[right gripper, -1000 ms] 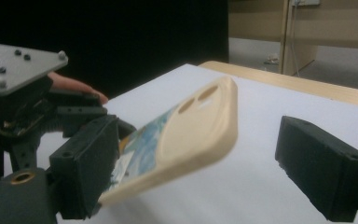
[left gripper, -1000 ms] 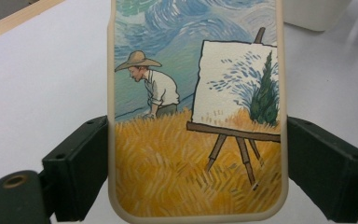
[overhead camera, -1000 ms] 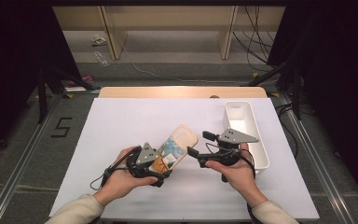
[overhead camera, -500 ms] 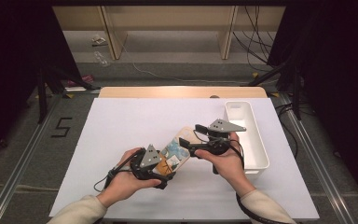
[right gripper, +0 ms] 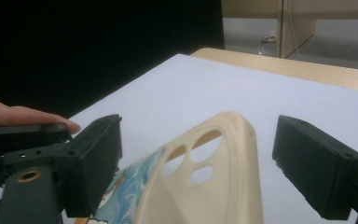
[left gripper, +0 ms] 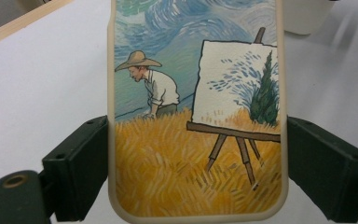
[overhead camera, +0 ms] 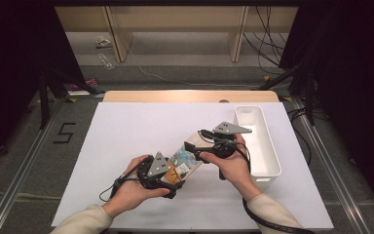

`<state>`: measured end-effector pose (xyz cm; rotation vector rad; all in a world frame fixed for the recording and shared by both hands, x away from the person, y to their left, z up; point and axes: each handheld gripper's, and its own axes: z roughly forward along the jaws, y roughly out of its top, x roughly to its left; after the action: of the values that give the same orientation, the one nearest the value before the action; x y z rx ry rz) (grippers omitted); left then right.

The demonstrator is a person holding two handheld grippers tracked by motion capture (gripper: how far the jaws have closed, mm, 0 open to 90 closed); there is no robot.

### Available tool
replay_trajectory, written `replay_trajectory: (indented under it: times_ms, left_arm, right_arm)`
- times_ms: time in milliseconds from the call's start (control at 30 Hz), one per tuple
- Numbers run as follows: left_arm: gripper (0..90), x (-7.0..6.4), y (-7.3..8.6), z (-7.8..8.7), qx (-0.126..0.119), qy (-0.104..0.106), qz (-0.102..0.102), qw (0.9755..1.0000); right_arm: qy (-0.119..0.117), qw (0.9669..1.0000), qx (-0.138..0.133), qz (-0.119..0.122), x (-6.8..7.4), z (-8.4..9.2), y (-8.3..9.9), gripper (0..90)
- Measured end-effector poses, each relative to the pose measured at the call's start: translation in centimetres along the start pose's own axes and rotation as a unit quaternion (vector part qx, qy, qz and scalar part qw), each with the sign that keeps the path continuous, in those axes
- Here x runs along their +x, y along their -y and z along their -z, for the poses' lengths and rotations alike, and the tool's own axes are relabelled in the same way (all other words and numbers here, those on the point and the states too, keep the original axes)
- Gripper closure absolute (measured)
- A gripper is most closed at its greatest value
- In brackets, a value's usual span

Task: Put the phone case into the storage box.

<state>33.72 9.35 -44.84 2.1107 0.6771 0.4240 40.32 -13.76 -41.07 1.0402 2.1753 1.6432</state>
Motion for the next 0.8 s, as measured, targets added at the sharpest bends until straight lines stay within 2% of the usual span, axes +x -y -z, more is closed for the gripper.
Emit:
replay_trajectory:
  times_ms: [233,467,800]
  left_arm:
    - [11.4,-0.07,-0.05,0.03,-0.002,0.001,0.0,1.0]
    - [11.4,-0.09,-0.07,0.05,-0.004,0.001,-0.001,1.0]
    - [11.4,-0.07,-0.05,0.01,-0.003,0.003,-0.002,1.0]
  right_arm:
    - [0.005,1.0,0.002,-0.005,-0.16,-0.25,0.08,22.3]
    - [0.008,0.9999,-0.004,-0.014,-0.29,-0.23,0.15,32.5]
    - [-0.002,0.9996,-0.001,-0.027,-0.38,-0.25,0.26,44.6]
